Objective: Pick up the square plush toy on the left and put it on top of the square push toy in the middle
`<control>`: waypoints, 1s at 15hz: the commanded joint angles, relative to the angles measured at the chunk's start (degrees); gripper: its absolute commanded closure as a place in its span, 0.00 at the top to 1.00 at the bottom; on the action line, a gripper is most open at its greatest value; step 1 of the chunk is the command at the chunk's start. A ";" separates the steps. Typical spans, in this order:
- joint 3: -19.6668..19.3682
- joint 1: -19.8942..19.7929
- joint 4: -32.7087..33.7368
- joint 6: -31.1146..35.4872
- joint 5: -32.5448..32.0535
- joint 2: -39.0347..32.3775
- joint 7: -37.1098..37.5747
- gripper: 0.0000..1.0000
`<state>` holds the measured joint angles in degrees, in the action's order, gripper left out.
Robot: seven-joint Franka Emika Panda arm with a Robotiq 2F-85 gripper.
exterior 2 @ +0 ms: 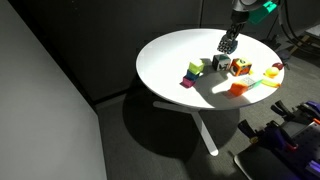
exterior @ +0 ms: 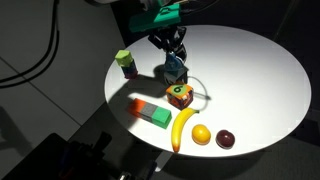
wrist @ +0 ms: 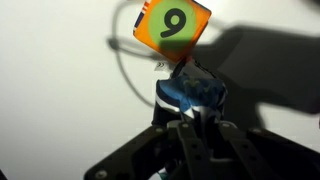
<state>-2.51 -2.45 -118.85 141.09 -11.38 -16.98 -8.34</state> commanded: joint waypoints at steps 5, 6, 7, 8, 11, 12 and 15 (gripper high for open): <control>0.38 -0.47 1.72 -1.13 3.24 -1.82 0.46 0.06; 0.56 -0.74 1.81 -1.16 4.01 -2.06 -0.15 0.06; 0.49 -0.84 1.93 -1.10 4.35 -2.31 -0.09 0.06; 0.50 -1.01 2.02 -1.14 4.93 -2.52 -0.27 0.06; 0.32 -1.38 2.05 -0.57 5.41 -3.09 -0.38 0.06; 0.44 -1.65 2.04 -0.26 5.69 -3.34 -0.87 0.06; 0.53 -1.98 2.32 1.03 5.72 -4.17 -1.56 0.06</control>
<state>-2.46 -3.54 -118.32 141.33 -6.95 -19.78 -8.02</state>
